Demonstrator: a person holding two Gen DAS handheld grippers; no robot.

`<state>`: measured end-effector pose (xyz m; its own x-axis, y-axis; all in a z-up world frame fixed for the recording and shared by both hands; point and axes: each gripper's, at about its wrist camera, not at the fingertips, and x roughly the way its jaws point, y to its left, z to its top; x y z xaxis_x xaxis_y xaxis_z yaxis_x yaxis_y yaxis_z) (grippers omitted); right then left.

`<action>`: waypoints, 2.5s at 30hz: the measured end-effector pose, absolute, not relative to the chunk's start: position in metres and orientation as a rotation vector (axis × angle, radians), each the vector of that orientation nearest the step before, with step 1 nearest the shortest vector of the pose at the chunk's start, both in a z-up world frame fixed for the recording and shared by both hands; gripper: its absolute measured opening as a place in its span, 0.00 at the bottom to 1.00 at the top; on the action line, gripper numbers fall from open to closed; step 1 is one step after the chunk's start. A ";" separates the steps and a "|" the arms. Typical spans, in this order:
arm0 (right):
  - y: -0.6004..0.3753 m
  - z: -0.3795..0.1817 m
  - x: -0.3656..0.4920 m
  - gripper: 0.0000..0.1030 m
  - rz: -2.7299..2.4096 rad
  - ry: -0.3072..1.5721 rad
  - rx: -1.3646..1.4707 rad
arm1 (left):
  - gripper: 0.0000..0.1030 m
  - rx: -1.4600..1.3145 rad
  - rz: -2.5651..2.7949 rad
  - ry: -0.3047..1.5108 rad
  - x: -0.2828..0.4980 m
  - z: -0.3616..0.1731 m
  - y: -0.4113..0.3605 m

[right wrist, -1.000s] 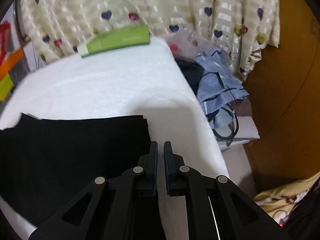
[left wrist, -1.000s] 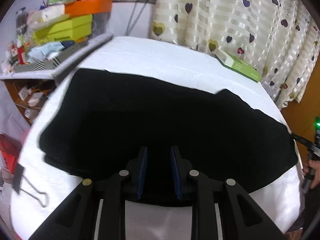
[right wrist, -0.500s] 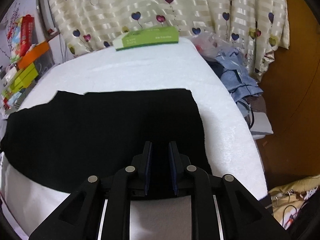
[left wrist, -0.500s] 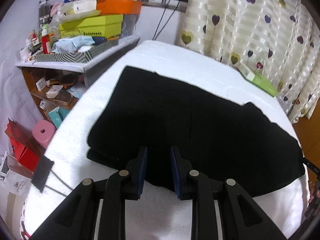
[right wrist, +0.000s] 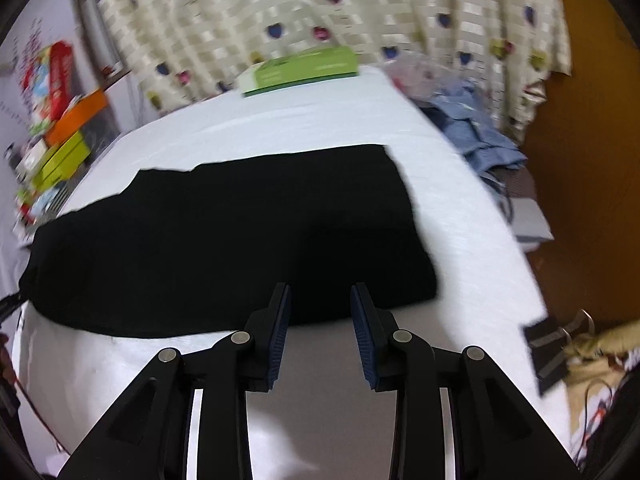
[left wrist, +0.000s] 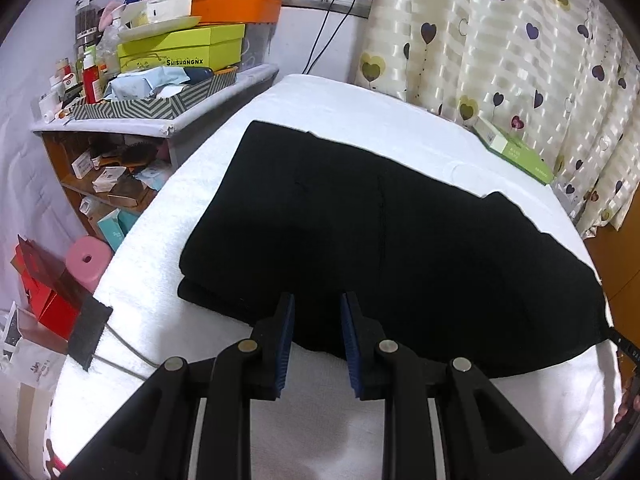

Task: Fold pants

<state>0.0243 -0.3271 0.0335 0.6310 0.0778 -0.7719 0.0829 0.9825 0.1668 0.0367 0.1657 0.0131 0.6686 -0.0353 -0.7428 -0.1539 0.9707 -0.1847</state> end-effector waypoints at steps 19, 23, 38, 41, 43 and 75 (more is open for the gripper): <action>-0.369 0.020 0.029 0.45 -0.048 0.880 0.481 | 0.25 -0.116 -0.196 0.864 0.049 0.008 0.060; -0.366 0.020 0.034 0.55 -0.053 0.853 0.509 | 0.25 -0.111 -0.193 0.861 0.048 0.004 0.058; -0.350 0.015 0.058 0.56 0.031 0.820 0.549 | 0.28 -0.104 -0.181 0.828 0.043 0.002 0.056; -0.356 0.014 0.062 0.53 0.010 0.806 0.587 | 0.28 -0.106 -0.174 0.825 0.043 0.002 0.056; -0.356 0.014 0.066 0.37 -0.014 0.813 0.587 | 0.29 -0.106 -0.172 0.824 0.044 0.002 0.055; -0.212 0.108 0.090 0.10 0.448 0.712 0.368 | 0.31 -0.185 -0.114 0.842 0.040 0.012 0.078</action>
<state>0.0904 -0.2115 0.1082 0.6704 0.5098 -0.5391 -0.2656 0.8433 0.4672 0.0403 0.0783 0.0117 0.6612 -0.1730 -0.7300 0.0271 0.9779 -0.2072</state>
